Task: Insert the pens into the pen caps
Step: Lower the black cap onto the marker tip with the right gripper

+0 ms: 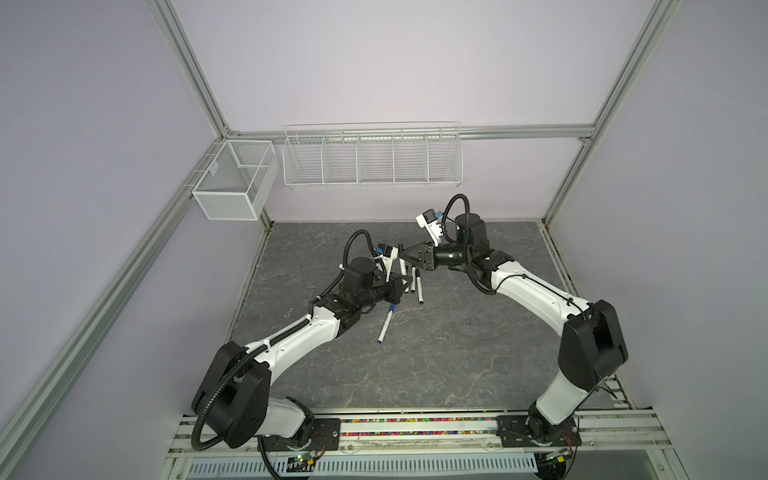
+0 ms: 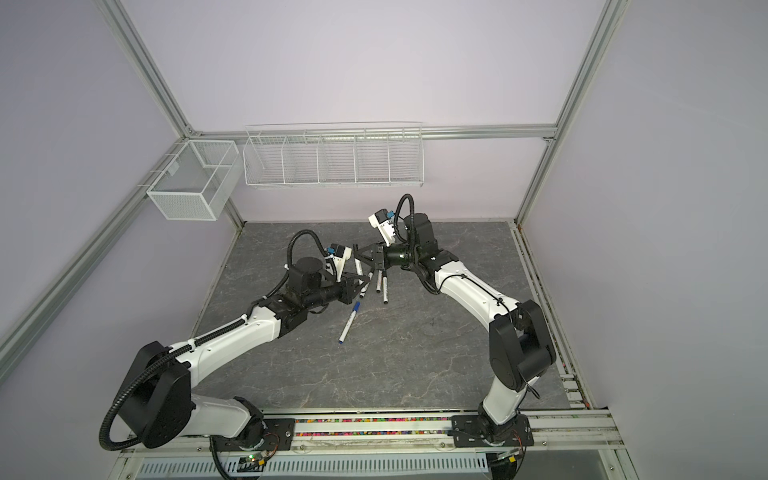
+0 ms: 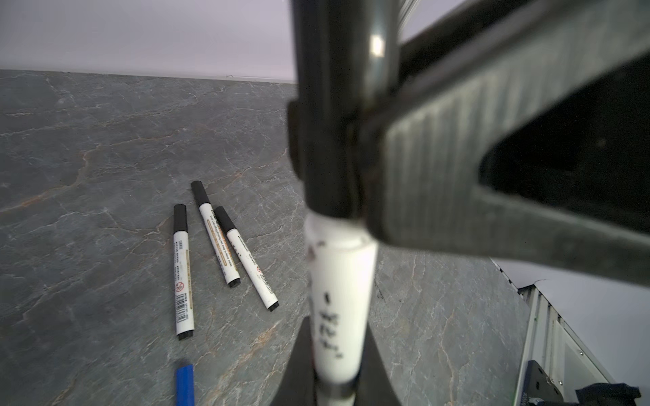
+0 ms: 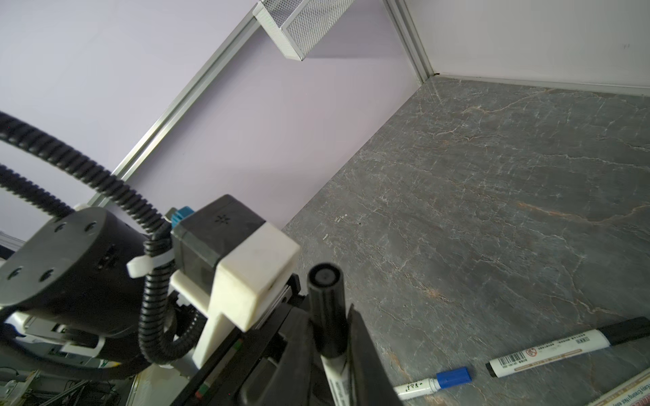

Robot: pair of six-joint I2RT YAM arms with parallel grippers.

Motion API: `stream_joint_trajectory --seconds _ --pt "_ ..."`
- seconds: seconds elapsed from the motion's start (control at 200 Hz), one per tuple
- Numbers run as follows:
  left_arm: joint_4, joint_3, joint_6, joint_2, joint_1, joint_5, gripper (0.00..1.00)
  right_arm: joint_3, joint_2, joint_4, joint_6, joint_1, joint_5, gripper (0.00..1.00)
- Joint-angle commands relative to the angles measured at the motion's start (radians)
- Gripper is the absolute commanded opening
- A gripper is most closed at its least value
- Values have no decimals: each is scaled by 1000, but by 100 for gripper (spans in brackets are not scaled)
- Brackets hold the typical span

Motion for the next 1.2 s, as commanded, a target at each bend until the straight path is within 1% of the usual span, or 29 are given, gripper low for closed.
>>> stream_joint_trajectory --seconds 0.0,0.1,0.15,0.27,0.31,0.36,0.525,0.645,0.815,0.915,1.03,1.195 --pt "137 66 66 -41 30 -162 0 -31 -26 -249 -66 41 -148 20" --pt "92 57 124 -63 30 -188 0 -17 -28 -284 -98 42 -129 21" --pt "71 52 146 -71 28 -192 0 -11 -28 -292 -102 41 -122 23" --pt "60 18 169 -93 25 -197 0 -8 -37 -294 -103 40 -83 42" --pt "59 3 179 -100 20 -202 0 -10 -41 -294 -103 39 -64 46" --pt "57 -16 192 -106 11 -207 0 -13 -46 -291 -100 38 -43 47" --pt "43 -71 237 -117 -34 -212 0 -9 -72 -269 -85 18 13 48" --pt "61 -127 211 -127 -43 -196 0 -9 -116 -217 -59 -10 65 47" --pt "55 -180 196 -146 -57 -196 0 16 -157 -186 -41 -27 99 47" --pt "50 -196 186 -153 -66 -187 0 40 -141 -195 -33 -22 112 47" --pt "56 -208 170 -161 -75 -188 0 79 -89 -221 -34 -9 117 46" --pt "60 -212 155 -161 -89 -189 0 121 -26 -217 -31 33 105 45"
